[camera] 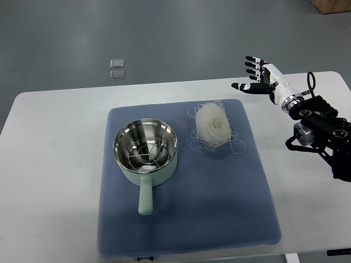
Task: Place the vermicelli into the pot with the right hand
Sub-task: 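Reach the right hand down over the white vermicelli bundle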
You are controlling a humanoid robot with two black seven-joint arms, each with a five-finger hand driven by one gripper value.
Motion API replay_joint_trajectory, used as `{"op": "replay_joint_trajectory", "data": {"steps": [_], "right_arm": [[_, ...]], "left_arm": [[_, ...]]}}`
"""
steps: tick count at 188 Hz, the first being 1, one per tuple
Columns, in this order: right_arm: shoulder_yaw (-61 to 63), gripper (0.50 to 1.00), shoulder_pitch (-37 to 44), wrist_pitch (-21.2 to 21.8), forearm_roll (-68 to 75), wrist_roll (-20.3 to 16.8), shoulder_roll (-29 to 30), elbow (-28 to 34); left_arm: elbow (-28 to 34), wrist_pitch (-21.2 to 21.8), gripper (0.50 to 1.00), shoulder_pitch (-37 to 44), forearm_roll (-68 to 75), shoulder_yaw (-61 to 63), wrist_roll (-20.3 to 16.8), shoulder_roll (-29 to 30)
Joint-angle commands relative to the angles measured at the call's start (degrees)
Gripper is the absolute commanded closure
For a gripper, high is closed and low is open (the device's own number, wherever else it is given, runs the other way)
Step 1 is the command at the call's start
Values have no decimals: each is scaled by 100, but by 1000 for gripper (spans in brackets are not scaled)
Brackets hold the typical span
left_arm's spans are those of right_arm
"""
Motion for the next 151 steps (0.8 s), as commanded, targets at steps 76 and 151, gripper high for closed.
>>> {"op": "replay_joint_trajectory", "data": {"steps": [76,151], "right_arm": [[-2474,581,1641,1037,-1383,384,-560,651],[-3705,581,2503,1662,-3088,666,-490,766]], "left_arm": [[-1,0,500,1,0,17,0,0],[-18,0,500,1,0,-18,0,0]]}}
